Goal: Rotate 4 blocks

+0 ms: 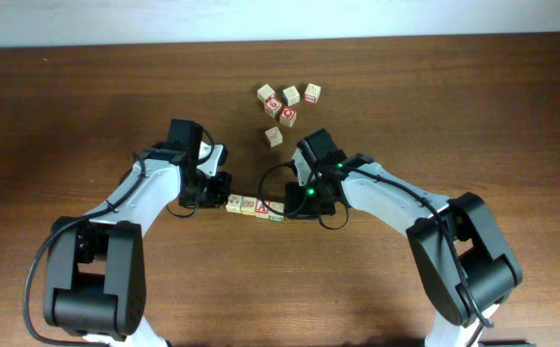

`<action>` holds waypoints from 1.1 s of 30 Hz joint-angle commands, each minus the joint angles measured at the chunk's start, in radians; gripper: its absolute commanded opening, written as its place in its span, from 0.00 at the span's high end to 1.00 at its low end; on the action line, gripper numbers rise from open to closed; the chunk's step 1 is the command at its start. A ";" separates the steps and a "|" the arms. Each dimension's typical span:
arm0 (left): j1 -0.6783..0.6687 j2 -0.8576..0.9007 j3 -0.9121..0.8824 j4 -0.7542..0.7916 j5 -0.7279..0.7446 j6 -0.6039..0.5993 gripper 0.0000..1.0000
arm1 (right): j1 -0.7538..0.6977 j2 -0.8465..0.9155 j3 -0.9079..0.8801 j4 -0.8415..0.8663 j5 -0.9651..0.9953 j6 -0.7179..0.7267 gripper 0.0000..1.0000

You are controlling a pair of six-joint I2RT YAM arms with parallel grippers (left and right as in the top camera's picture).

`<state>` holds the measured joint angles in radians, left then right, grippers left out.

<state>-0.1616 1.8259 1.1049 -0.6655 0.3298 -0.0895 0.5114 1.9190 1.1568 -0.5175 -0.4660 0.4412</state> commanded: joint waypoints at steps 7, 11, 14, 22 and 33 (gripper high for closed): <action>-0.107 -0.018 -0.005 0.000 -0.019 0.015 1.00 | -0.029 0.001 0.012 0.001 -0.019 0.009 0.96; -0.140 -0.003 -0.005 0.015 -0.042 0.007 1.00 | -0.039 0.001 0.012 -0.020 -0.019 0.000 0.96; -0.140 -0.001 -0.005 0.023 -0.042 0.007 1.00 | -0.063 0.000 0.014 -0.029 -0.051 -0.045 0.92; -0.138 -0.001 -0.005 0.026 -0.042 -0.008 0.87 | -0.069 -0.001 0.037 -0.098 0.004 -0.041 0.70; -0.138 -0.001 -0.005 -0.030 -0.187 -0.104 0.69 | -0.122 -0.002 0.039 -0.159 0.062 0.012 0.70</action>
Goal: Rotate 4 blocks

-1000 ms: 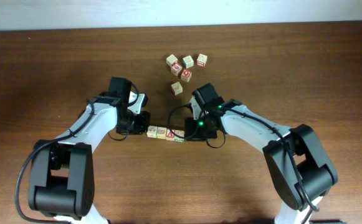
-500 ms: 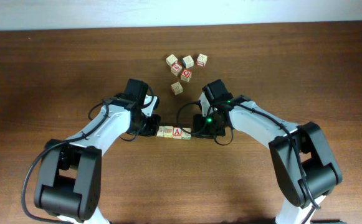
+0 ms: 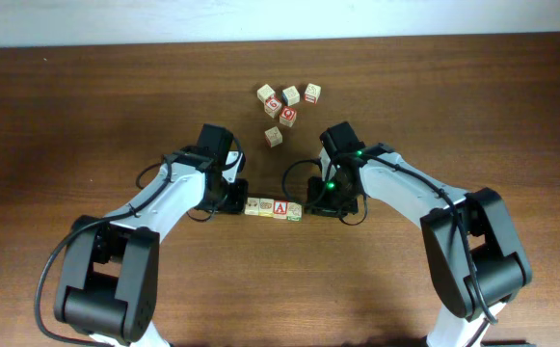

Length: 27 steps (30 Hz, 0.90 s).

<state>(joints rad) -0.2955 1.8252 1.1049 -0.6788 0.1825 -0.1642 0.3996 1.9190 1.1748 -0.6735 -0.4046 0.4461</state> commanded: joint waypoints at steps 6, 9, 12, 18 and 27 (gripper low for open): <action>0.000 0.000 0.034 -0.021 -0.117 -0.016 0.99 | -0.047 -0.002 0.021 0.000 -0.040 -0.077 0.96; 0.000 0.000 0.109 -0.006 -0.068 0.090 0.99 | -0.048 -0.001 0.021 0.000 -0.039 -0.077 0.96; -0.007 0.000 0.109 0.043 -0.027 0.090 0.98 | -0.047 -0.001 0.021 0.000 -0.032 -0.076 0.96; -0.010 0.000 0.106 0.042 -0.021 0.091 0.99 | -0.047 -0.001 0.021 -0.002 -0.039 -0.076 0.96; 0.080 0.000 0.080 -0.062 0.174 0.113 1.00 | -0.048 0.000 -0.016 0.042 -0.140 -0.091 0.96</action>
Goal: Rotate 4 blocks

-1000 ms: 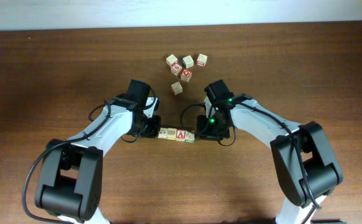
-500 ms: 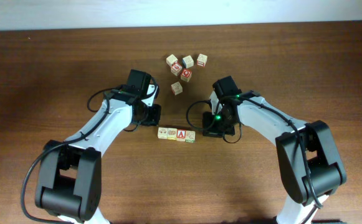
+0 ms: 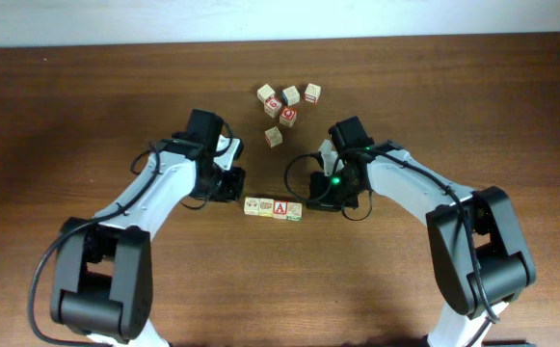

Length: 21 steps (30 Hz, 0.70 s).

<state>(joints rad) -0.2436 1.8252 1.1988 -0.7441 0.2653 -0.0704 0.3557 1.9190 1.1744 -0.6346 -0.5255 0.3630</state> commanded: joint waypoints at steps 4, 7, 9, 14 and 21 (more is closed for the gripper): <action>0.133 0.004 -0.071 0.067 0.279 0.046 1.00 | -0.047 0.000 -0.061 0.073 -0.121 -0.019 0.96; 0.141 0.034 -0.111 0.107 0.315 0.050 1.00 | -0.050 0.000 -0.072 0.086 -0.130 -0.019 0.96; 0.141 0.064 -0.112 0.120 0.345 0.057 1.00 | -0.050 0.000 -0.072 0.086 -0.129 -0.019 0.96; 0.142 0.097 -0.112 0.121 0.431 0.110 1.00 | -0.049 0.000 -0.072 0.086 -0.129 -0.019 0.96; 0.141 0.097 -0.112 0.078 0.423 0.125 1.00 | -0.048 0.001 -0.072 0.081 -0.129 -0.018 0.96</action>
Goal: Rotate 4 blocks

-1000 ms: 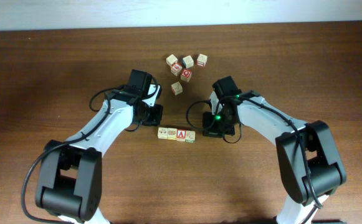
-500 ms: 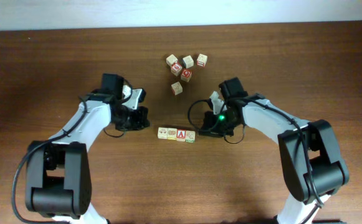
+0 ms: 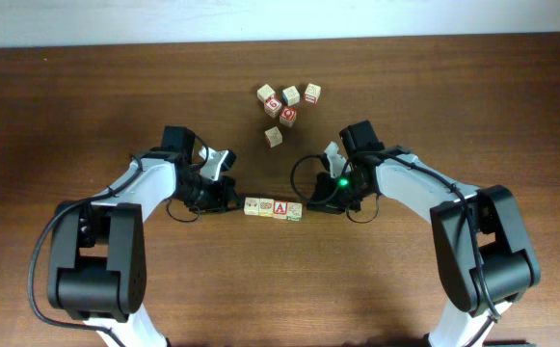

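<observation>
A row of four wooden letter blocks (image 3: 274,208) lies side by side in the middle of the table, running left to right; one shows a red A (image 3: 280,208). My left gripper (image 3: 226,197) sits low just off the row's left end, with a small gap to the first block (image 3: 253,205). My right gripper (image 3: 322,199) sits just off the right end, beside the last block (image 3: 296,211). Both grippers look dark from above, and their jaws are not distinguishable.
A cluster of several loose blocks (image 3: 287,100) lies at the back of the table, with a single block (image 3: 274,137) a little nearer. Both arms reach in from the front edge. The table (image 3: 87,106) is brown wood.
My left arm has swung to the left and its gripper now sits slightly lower beside the row's left end. The right gripper has shifted a little to the right. The four blocks have not moved.
At first the row lay slanted and further left, held between both grippers at its ends. Then it lay further right and nearly level, grippers still at both ends. After that both grippers stood slightly off the row, which has kept its place since.
</observation>
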`<action>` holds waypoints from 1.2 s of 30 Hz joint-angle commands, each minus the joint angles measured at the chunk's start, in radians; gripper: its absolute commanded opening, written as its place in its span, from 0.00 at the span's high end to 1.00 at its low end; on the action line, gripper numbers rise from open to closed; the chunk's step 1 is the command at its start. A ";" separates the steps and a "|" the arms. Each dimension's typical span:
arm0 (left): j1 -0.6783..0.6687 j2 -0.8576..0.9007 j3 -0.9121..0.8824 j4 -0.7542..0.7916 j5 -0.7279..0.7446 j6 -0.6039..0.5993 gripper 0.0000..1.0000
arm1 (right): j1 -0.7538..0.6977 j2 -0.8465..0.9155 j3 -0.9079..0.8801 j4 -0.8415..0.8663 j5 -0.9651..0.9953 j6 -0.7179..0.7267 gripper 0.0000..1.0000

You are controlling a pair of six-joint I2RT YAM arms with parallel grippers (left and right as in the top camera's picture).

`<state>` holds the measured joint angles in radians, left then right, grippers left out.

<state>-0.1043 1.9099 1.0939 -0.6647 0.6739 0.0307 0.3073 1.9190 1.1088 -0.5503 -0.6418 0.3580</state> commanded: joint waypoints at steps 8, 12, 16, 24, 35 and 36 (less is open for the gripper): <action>0.002 0.013 -0.007 0.002 0.015 0.024 1.00 | 0.068 0.003 -0.007 0.027 0.082 0.069 0.96; 0.002 0.013 -0.007 0.002 0.016 0.024 1.00 | 0.085 0.007 -0.007 0.032 0.104 0.096 0.96; 0.002 0.013 -0.007 0.002 0.019 0.024 1.00 | 0.085 0.006 -0.006 0.055 0.042 0.066 0.96; 0.002 0.013 -0.007 0.002 0.019 0.023 1.00 | 0.119 -0.047 0.007 0.076 0.018 0.023 0.96; 0.001 0.013 -0.007 0.002 0.018 0.023 1.00 | 0.165 -0.079 0.091 0.048 0.025 0.024 0.96; 0.001 0.013 -0.007 0.002 0.019 0.023 1.00 | 0.165 -0.079 0.106 0.032 0.025 0.024 0.96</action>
<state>-0.0841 1.9099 1.0939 -0.6647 0.5945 0.0345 0.4294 1.8679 1.1606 -0.5125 -0.5560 0.3916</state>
